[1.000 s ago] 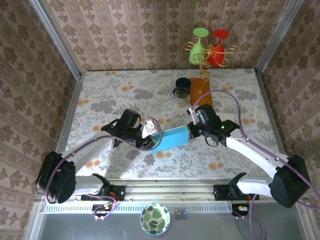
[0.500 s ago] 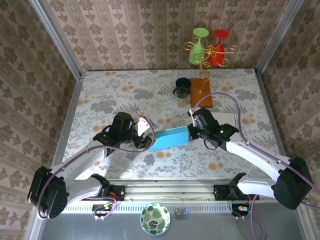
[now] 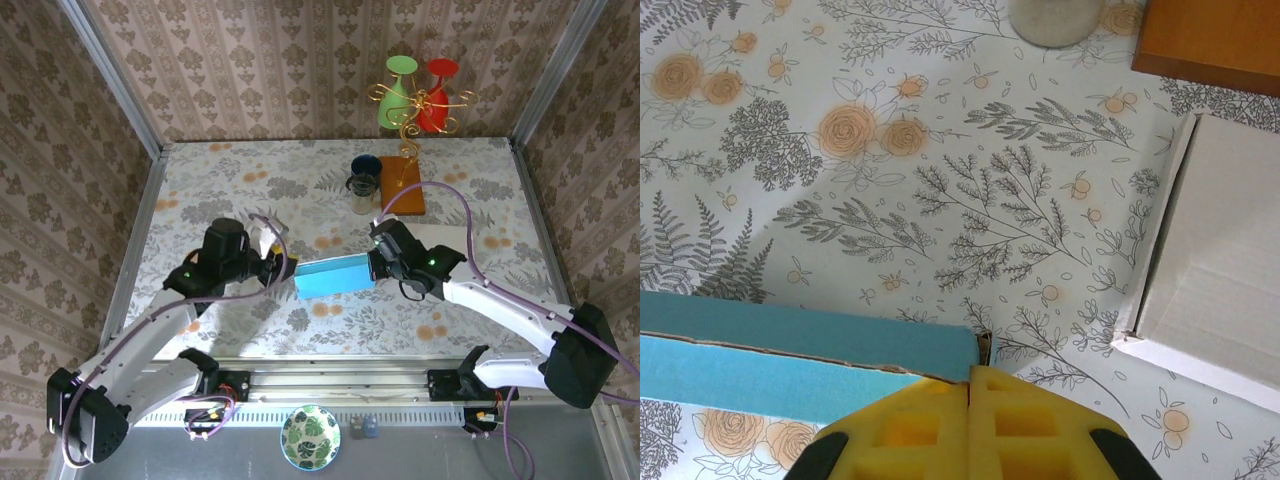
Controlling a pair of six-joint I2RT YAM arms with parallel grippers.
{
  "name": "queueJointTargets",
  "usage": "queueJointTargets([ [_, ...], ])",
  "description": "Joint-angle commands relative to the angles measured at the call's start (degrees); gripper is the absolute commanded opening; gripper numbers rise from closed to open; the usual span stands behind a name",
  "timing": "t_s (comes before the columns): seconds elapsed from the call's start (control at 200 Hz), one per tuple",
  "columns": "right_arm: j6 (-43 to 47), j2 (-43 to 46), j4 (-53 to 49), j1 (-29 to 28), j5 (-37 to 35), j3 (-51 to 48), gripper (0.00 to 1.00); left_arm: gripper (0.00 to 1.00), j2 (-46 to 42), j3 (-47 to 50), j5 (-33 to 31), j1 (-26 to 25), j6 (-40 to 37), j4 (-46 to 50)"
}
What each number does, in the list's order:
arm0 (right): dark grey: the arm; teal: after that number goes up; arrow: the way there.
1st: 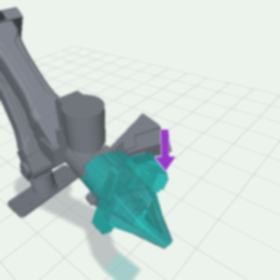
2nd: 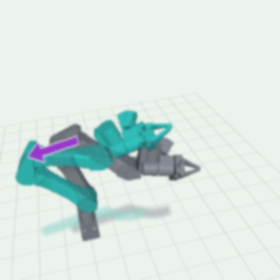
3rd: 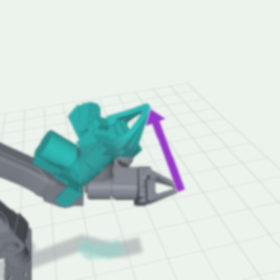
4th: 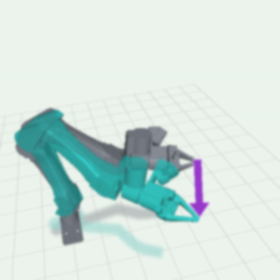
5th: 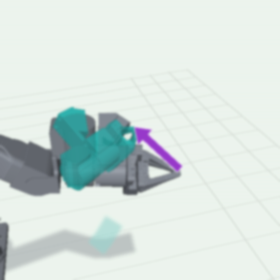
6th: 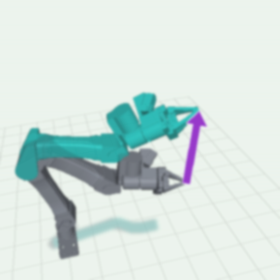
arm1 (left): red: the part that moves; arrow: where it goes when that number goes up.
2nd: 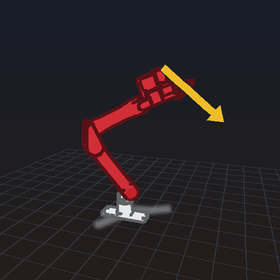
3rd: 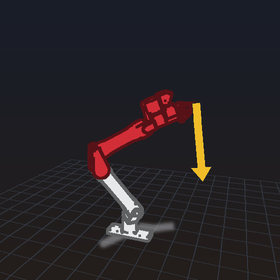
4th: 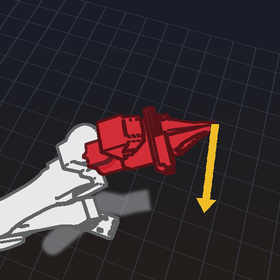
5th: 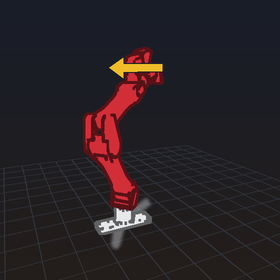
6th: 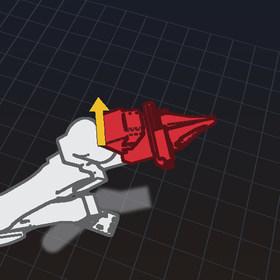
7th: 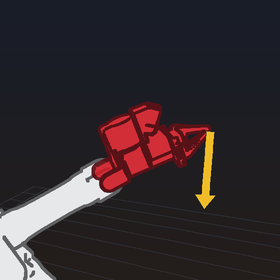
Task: Fold the paper box
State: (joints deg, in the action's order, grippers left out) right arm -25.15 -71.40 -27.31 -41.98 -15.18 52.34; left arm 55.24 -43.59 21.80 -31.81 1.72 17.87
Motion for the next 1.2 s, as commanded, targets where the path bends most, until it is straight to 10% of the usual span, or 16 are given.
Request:
queueJointTargets([
  [0.0, -2.25, -0.93, -3.18, -0.68, -2.23, 1.45, 0.0, 0.42, 3.91, -6.74, 4.16, 1.92, 6.7, 11.4],
  [0.375, -3.06, -2.25, -5.56, -0.69, -1.51, 2.76, 0.0, 0.4, 12.61, -18.54, 3.6, 0.83, -1.7, 30.2],
  [1.195, -3.25, -2.09, -6.09, -0.69, -1.35, 2.71, 0.0, 0.32, 20.15, -21.38, -4.83, -2.95, -4.2, 28.89],
])
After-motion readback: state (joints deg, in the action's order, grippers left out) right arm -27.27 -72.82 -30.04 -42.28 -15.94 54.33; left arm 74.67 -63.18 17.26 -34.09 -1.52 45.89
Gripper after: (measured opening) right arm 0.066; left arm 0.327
